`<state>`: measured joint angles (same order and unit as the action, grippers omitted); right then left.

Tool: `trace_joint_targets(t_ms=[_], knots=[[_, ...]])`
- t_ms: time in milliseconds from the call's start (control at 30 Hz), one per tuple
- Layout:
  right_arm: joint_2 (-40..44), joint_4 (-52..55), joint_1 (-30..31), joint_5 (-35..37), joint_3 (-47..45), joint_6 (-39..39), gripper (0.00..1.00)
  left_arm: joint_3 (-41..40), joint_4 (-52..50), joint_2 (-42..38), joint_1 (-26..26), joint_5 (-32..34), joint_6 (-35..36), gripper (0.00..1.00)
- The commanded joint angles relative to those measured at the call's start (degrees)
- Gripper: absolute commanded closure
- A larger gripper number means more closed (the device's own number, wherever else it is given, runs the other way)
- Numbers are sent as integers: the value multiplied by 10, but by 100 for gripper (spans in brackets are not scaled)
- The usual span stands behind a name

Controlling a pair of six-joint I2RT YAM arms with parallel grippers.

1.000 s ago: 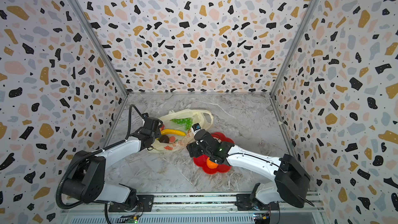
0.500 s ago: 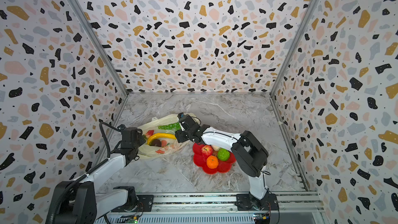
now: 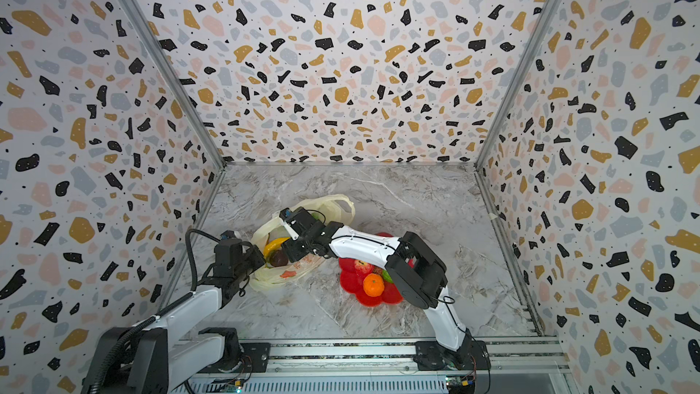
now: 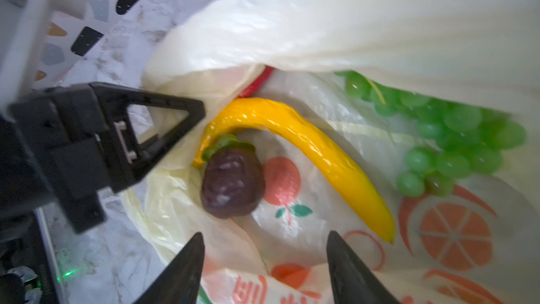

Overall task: Take fruits out of the plastic bag
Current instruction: Move the plastic bag to the center of the table, then pick up the fruit from the plastic bag.

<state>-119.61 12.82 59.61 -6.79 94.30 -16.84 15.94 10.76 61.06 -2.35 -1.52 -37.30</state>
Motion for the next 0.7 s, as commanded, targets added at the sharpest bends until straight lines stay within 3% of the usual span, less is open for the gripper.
trace_joint_targets(t_ms=[0, 233, 667], knots=[[-25, 32, 6, -11, 36, 25, 31, -20, 32, -31, 1, 1, 6, 98], [-71, 64, 25, 3, 98, 55, 26, -32, 48, -53, 1, 14, 0, 99], [-107, 98, 21, 74, 133, 23, 32, -32, 49, -51, 1, 16, -2, 98]])
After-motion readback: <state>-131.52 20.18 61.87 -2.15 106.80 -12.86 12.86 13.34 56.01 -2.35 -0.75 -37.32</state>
